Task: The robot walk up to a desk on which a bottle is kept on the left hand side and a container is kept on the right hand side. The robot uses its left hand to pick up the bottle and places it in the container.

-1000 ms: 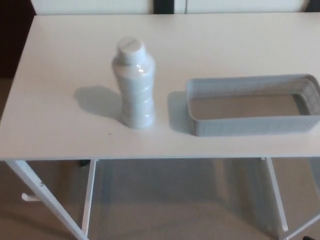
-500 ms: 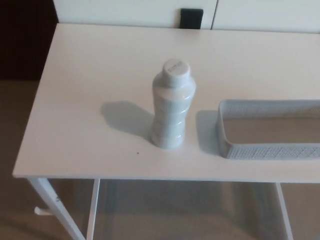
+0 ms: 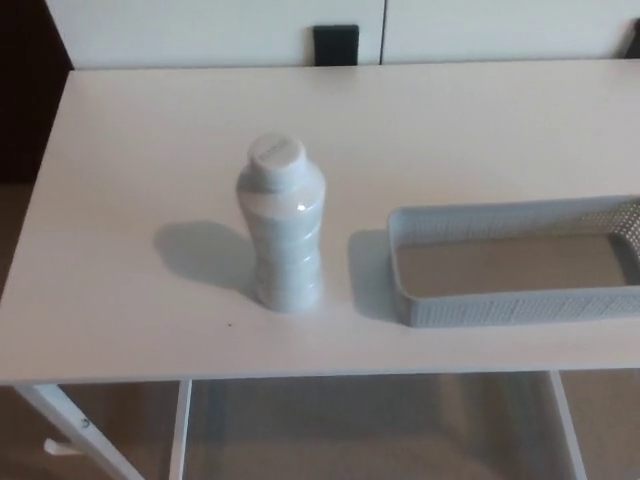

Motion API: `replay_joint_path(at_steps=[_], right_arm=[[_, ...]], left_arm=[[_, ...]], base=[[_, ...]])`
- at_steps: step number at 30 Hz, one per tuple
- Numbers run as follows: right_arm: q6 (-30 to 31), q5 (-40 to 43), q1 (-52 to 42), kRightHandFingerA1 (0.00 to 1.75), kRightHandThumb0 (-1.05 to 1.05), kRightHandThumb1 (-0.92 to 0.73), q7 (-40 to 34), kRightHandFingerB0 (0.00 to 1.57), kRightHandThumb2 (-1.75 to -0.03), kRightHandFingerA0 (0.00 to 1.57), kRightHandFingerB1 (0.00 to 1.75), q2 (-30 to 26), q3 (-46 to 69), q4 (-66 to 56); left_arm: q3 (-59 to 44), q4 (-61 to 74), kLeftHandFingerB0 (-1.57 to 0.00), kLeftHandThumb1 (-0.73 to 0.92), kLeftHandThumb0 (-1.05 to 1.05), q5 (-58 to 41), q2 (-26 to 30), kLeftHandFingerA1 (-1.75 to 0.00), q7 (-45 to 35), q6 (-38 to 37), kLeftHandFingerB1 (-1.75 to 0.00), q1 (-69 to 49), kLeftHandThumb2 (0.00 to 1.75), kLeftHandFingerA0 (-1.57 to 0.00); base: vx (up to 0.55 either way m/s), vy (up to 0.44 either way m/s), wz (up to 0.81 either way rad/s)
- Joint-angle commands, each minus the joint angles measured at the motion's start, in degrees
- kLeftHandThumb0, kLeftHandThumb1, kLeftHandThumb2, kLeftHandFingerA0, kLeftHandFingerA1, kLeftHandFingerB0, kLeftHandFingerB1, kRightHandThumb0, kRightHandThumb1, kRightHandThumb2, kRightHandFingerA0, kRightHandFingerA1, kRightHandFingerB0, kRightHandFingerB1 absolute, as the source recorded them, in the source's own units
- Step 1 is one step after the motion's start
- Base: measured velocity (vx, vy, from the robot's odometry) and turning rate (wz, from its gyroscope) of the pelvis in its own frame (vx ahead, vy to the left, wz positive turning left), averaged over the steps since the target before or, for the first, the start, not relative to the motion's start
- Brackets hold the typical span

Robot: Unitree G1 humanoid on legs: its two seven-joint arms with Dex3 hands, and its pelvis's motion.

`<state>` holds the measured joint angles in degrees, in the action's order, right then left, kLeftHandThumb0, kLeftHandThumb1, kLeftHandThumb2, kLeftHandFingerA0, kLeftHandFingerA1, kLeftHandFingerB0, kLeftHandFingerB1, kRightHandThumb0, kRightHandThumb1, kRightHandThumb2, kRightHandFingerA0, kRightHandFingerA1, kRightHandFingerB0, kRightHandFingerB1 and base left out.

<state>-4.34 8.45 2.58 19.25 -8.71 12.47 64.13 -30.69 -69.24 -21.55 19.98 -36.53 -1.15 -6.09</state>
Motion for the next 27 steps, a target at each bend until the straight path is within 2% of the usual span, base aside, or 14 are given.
replay_joint_path(at_steps=[1, 4, 5, 6, 7, 8, 10, 16, 19, 21, 22, 24, 25, 27], right_arm=[[-0.6, -1.8, 0.2, 0.00, 0.71, -0.41, -1.6, 0.00, -1.75, 0.00, 0.00, -0.6, -1.4, 0.2], [-0.5, -3.3, 0.2, 0.00, 0.72, -0.40, -2.8, 0.00, -1.75, 0.00, 0.00, -1.0, -3.0, -0.2], [-0.6, -1.9, 0.4, 0.00, 0.82, -0.63, -1.9, 0.00, -1.75, 0.00, 0.00, -0.7, -1.9, 0.2], [-0.6, -0.8, 0.5, 0.00, 0.82, -0.63, -1.2, 0.00, -1.75, 0.00, 0.00, -0.5, -1.1, 0.5], [-0.7, -0.1, 0.8, 0.19, 1.04, -0.82, -0.8, 0.00, -1.75, 0.00, 0.00, -0.3, -0.6, 0.7], [-0.7, 0.0, 1.1, 0.00, 0.80, -0.61, -0.9, 0.00, -1.75, 0.00, 0.00, -0.3, -0.4, 1.0], [-1.0, -0.8, 1.1, 0.00, 0.72, -0.52, -1.3, 0.00, -1.75, 0.00, 0.00, -0.6, -0.7, 0.7], [-0.7, 1.7, 1.7, 0.00, 0.76, -0.79, 0.4, 0.00, -1.75, 0.00, 0.00, 0.1, 2.1, 1.4], [0.0, 1.6, 1.7, 0.00, 0.74, -0.77, 0.0, 0.00, -1.75, 0.00, 0.00, 0.3, 2.5, 0.8], [1.3, 1.9, 1.1, 0.00, 0.78, -0.87, 0.0, 0.00, -1.75, 0.00, 0.00, 0.2, 2.9, -1.4], [1.4, 2.1, 1.3, 0.18, 0.91, -0.91, 0.0, 0.00, -1.75, 0.00, 0.00, 0.2, 3.2, -1.2], [0.4, 0.6, 1.7, 0.18, 0.97, -0.91, -0.4, 0.00, -1.75, 0.00, 0.00, -0.3, 2.2, -0.4], [0.2, 0.4, 1.9, 0.00, 0.79, -0.78, -0.4, 0.00, -1.75, 0.00, 0.00, -0.4, 2.1, -0.2], [0.8, 1.7, 2.1, 0.00, 0.80, -0.79, -0.1, 0.00, -1.75, 0.00, 0.00, -0.1, 3.0, -0.1]], left_arm=[[-5.6, 2.2, -0.19, 0.60, 0.06, -5.3, 3.9, -0.36, 3.4, 2.4, -0.28, 0.6, 0.58, -0.32], [-8.3, 2.1, -0.19, 0.60, 0.06, -6.2, 5.9, -0.35, 4.2, 3.5, -0.28, 0.7, 0.58, -0.30], [-9.1, 1.5, -0.18, 0.60, 0.04, -6.3, 7.6, -0.36, 4.0, 3.5, -0.28, 0.3, 0.58, -0.28], [-9.8, 1.1, -0.18, 0.60, 0.04, -6.4, 8.8, -0.36, 3.9, 3.6, -0.28, 0.0, 0.58, -0.28], [-10.4, 1.0, -0.18, 0.60, 0.04, -6.5, 10.0, -0.37, 3.9, 3.5, -0.28, -0.3, 0.58, -0.30], [-11.6, 0.7, -0.19, 0.56, 0.06, -6.9, 11.8, -0.36, 4.4, 3.2, -0.28, -0.6, 0.56, -0.31], [-12.9, 0.5, -0.18, 0.57, 0.05, -7.4, 13.6, -0.36, 4.6, 2.7, -0.28, -0.7, 0.57, -0.29], [-16.4, 0.4, -0.25, 0.56, 0.11, -9.2, 19.6, -0.36, 3.9, 6.0, -0.30, 0.1, 0.56, -0.29], [-17.0, 0.5, -0.24, 0.56, 0.10, -9.3, 20.6, -0.35, 3.8, 6.0, -0.30, 0.0, 0.57, -0.29], [-16.6, 1.7, -0.25, 0.54, 0.10, -8.5, 20.7, -0.35, 3.8, 2.7, -0.29, 0.2, 0.56, -0.28], [-16.3, 3.0, -0.25, 0.55, 0.09, -8.2, 20.7, -0.35, 3.6, 1.7, -0.29, 0.5, 0.56, -0.29], [-15.4, 9.4, -0.26, 0.55, 0.05, -8.1, 20.0, -0.33, 2.5, 0.0, -0.29, 1.7, 0.56, -0.29], [-14.8, 13.8, -0.25, 0.54, 0.00, -8.3, 19.4, -0.33, 1.9, -0.4, -0.30, 2.0, 0.57, -0.28], [-13.9, 22.7, -0.25, 0.51, -0.03, -8.7, 17.8, -0.34, 2.2, 0.4, -0.30, 1.4, 0.56, -0.27]], base=[[0.06, 0.156, 0.31], [0.01, 0.021, 0.04], [-0.04, 0.133, 0.08], [-0.04, 0.133, 0.09], [0.12, 0.114, 0.11], [0.08, 0.062, 0.02], [0.09, 0.016, 0.06], [0.05, -0.027, 0.05], [0.00, 0.000, 0.00], [0.00, 0.000, 0.00], [0.00, 0.000, 0.00], [0.00, 0.000, 0.00], [-0.01, -0.003, 0.13], [0.00, 0.000, 0.00]])
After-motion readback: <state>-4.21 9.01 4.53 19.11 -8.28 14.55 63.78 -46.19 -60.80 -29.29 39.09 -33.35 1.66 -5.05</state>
